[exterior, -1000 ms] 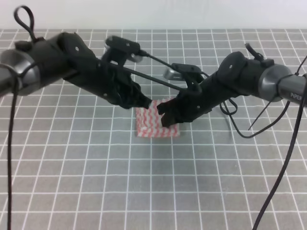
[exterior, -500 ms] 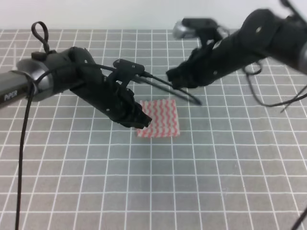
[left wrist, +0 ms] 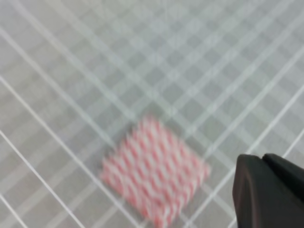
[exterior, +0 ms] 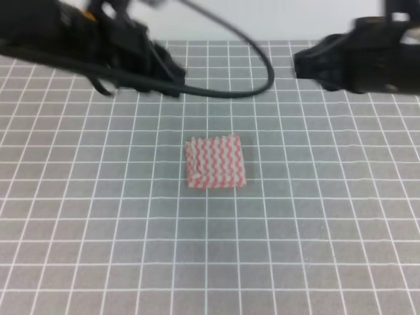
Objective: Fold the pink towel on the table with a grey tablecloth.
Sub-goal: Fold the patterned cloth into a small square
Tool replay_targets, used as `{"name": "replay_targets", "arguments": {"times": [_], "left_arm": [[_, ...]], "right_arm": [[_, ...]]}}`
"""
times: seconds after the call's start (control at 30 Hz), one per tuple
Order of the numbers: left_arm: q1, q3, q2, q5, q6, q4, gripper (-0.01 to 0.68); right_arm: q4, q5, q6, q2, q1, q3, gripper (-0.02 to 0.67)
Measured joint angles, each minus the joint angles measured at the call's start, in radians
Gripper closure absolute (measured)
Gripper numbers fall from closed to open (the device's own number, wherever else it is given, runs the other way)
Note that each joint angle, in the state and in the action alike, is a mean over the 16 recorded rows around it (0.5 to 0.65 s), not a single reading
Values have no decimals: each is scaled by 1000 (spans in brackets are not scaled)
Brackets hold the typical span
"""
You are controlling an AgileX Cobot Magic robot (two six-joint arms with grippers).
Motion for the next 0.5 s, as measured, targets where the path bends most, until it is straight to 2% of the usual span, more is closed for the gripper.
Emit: {"name": "replay_targets", "arguments": {"times": [0.27, 0.5], "left_arm": [[0, 71, -255, -29, -151, 140, 675], [-1, 247, -462, -98, -281, 251, 675]], "right_arm": [[23, -155, 0, -324, 0, 284, 665], [24, -213, -1, -556, 0, 480, 665]]}}
